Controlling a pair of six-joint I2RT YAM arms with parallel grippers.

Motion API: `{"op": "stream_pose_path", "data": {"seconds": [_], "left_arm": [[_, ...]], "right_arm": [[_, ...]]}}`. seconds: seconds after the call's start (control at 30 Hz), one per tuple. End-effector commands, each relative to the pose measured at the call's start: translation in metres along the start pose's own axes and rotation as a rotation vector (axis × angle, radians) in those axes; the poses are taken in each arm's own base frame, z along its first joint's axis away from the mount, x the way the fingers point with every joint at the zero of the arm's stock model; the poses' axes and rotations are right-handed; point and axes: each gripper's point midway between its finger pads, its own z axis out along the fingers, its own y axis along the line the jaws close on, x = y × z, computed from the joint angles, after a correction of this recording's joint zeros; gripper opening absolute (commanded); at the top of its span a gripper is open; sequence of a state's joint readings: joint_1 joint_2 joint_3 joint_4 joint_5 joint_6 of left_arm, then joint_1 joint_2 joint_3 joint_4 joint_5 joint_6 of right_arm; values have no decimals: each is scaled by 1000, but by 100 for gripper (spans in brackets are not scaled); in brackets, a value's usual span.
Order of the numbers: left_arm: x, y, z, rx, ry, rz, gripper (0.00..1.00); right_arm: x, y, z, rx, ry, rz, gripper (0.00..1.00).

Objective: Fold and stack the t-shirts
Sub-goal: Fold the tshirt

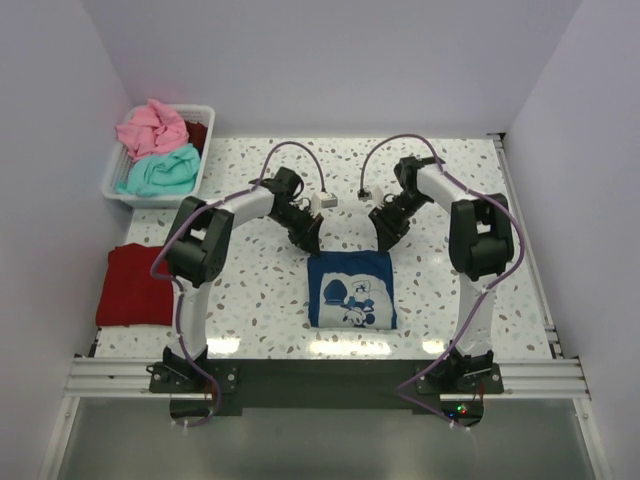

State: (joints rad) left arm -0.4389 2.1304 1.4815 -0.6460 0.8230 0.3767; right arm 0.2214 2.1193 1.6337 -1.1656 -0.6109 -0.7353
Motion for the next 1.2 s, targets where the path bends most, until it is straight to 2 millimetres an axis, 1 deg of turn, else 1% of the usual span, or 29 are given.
{"op": "stream_pose_path", "data": {"seconds": [0.0,0.03,0.07,0.1,0.13,0.17,0.2,0.23,0.27,0.3,0.33,0.37,0.4,0.43,0.5,0.57,0.6,0.67,0.7,0.73,0.77,0.8,0.83,0.87,0.93,0.97,1.03,1.1,1.17], "left_arm": [[-13,4,-3,13,-36,18,2],[-13,8,-4,3,-35,15,0],[-14,12,-6,-11,-38,23,0],[-16,21,-10,-43,-40,25,0],[-15,28,-11,-59,-40,26,0],[-21,35,-14,-81,-48,41,0],[-22,44,-18,-112,-44,40,0],[-20,52,-16,-122,-36,36,0],[-27,57,-19,-136,-43,52,0],[-27,62,-20,-147,-35,50,0],[-24,68,-15,-147,-26,44,0],[-31,72,-17,-157,-33,58,0],[-31,77,-16,-172,-28,59,0],[-29,82,-13,-181,-24,54,0],[-36,94,-15,-229,-35,70,0],[-38,107,-16,-266,-44,54,0],[-41,107,-19,-268,-52,54,0],[-42,107,-17,-251,-53,45,0],[-40,105,-16,-241,-50,41,0],[-41,103,-17,-237,-55,44,0],[-38,101,-16,-231,-50,36,0],[-39,99,-19,-230,-59,42,0],[-38,98,-18,-228,-58,40,0],[-34,96,-17,-224,-54,32,0],[-35,94,-18,-224,-61,36,0],[-33,93,-17,-221,-60,32,0],[-36,92,-19,-221,-67,37,0],[-38,93,-19,-223,-74,39,0],[-41,92,-19,-220,-81,39,0]], "right_arm": [[-4,-1,-8,23,-9,-43,26],[-4,0,-9,18,-12,-45,17],[-6,0,-9,18,-15,-53,2],[-8,-2,-11,28,-21,-51,0],[-14,-8,-12,57,-34,-67,0],[-17,-13,-14,79,-42,-75,0],[-21,-17,-15,100,-54,-66,0],[-30,-26,-17,139,-84,-81,0],[-32,-33,-17,167,-83,-81,0],[-35,-37,-17,179,-89,-74,0],[-41,-44,-15,193,-95,-76,0],[-42,-50,-13,202,-92,-69,0],[-43,-56,-14,222,-89,-61,0],[-48,-64,-13,252,-98,-70,0],[-48,-82,-13,321,-90,-61,0],[-59,-95,-16,371,-118,-65,0],[-56,-95,-11,354,-110,-51,0],[-61,-86,-17,317,-112,-33,0],[-59,-83,-19,294,-112,-13,5],[-62,-69,-24,238,-117,3,12],[-61,-64,-27,211,-118,16,26],[-59,-63,-32,191,-125,47,32],[-64,-59,-40,174,-143,51,36],[-61,-48,-43,120,-148,83,42],[-59,-41,-48,68,-162,123,44],[-53,-28,-47,12,-143,149,47],[-45,-14,-42,-54,-112,179,48],[-42,-7,-37,-79,-94,188,51],[-36,-9,-29,-70,-79,199,52]]}}
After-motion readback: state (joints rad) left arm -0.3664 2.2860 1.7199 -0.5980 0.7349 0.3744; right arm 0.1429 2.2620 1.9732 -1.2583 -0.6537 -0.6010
